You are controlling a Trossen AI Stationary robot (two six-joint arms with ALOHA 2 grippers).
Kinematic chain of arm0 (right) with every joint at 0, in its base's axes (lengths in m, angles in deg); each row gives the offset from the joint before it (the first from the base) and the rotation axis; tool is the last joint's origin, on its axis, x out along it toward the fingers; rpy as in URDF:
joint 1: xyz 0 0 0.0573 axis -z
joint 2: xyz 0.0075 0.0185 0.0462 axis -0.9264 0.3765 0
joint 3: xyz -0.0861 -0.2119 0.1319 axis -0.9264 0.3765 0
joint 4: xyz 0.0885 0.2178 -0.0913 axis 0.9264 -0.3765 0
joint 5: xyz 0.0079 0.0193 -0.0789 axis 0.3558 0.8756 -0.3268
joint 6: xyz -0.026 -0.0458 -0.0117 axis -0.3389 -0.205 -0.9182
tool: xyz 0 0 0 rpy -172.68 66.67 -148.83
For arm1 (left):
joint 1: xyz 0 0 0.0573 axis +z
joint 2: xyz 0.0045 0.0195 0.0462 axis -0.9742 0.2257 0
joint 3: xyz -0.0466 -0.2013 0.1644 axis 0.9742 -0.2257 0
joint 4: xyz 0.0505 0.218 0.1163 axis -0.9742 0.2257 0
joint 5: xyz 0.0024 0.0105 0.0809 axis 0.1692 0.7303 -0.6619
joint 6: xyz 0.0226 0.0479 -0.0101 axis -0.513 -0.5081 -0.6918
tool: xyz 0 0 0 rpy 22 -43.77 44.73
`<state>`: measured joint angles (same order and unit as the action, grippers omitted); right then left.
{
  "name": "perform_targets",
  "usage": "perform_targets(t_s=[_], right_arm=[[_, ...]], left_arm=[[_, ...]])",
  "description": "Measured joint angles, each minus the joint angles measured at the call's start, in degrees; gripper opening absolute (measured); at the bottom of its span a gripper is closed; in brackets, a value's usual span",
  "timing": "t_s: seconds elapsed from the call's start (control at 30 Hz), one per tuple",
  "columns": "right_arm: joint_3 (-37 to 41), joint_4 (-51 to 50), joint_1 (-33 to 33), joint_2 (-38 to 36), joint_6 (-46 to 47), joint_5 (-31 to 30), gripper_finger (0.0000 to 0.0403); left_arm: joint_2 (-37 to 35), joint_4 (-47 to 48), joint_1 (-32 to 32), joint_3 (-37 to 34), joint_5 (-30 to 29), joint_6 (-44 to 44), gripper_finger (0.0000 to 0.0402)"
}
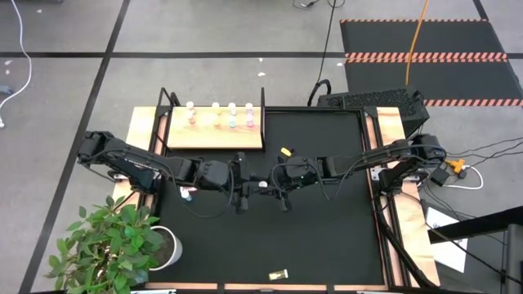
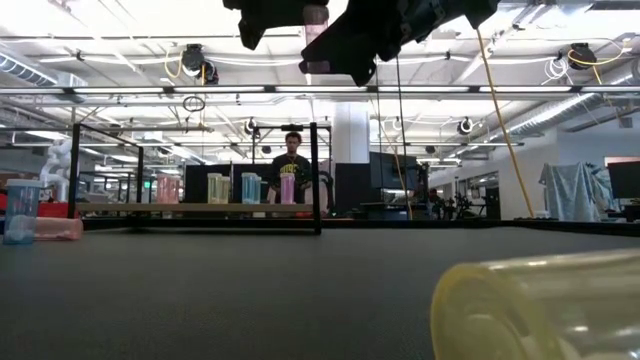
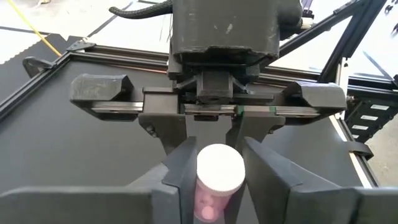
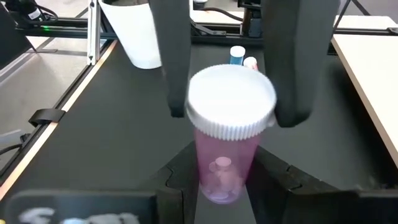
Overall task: Pick and place medicine bottles onto shelf by color
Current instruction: Put the purple pill bottle on the shelf aligned with the other purple pill bottles
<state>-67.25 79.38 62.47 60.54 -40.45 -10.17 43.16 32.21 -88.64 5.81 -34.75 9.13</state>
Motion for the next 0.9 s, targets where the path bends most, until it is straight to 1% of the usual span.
perform_targets(t_s=[0.1, 0.17, 0.27, 0.5, 0.6, 0.73, 0.8, 0.9], right_arm=[[0.0, -0.1, 0.0, 0.0, -0.1, 0.0, 0.0102], [0.0, -0.1, 0.0, 0.0, -0.1, 0.0, 0.0102], [0.0, 0.0, 0.0, 0.0, 0.0, -0.1, 0.0102], [0.0, 0.8, 0.1, 0.0, 0.2, -0.3, 0.0102], [0.0, 0.7, 0.1, 0.0, 0.1, -0.3, 0.0102], [0.0, 0.6, 0.1, 0.0, 0.0, -0.3, 0.0102], [0.0, 0.5, 0.1, 0.0, 0.0, -0.3, 0.0102], [0.0, 0.5, 0.1, 0.0, 0.0, -0.3, 0.0102]], left_arm=[[0.0, 0.4, 0.0, 0.0, 0.0, 0.3, 0.0110], [0.0, 0.4, 0.0, 0.0, 0.0, 0.3, 0.0114], [0.0, 0.4, 0.0, 0.0, 0.0, 0.1, 0.0140], [0.0, 1.2, -0.1, 0.0, 0.3, -0.4, 0.0221], [0.0, 1.0, 0.0, 0.0, 0.3, -0.7, 0.0237], [0.0, 1.0, 0.0, 0.0, 0.3, -1.4, 0.0237], [0.0, 1.0, 0.1, 0.0, 0.3, -1.6, 0.0226], [0.0, 1.0, 0.3, 0.0, 0.3, -1.6, 0.0197]])
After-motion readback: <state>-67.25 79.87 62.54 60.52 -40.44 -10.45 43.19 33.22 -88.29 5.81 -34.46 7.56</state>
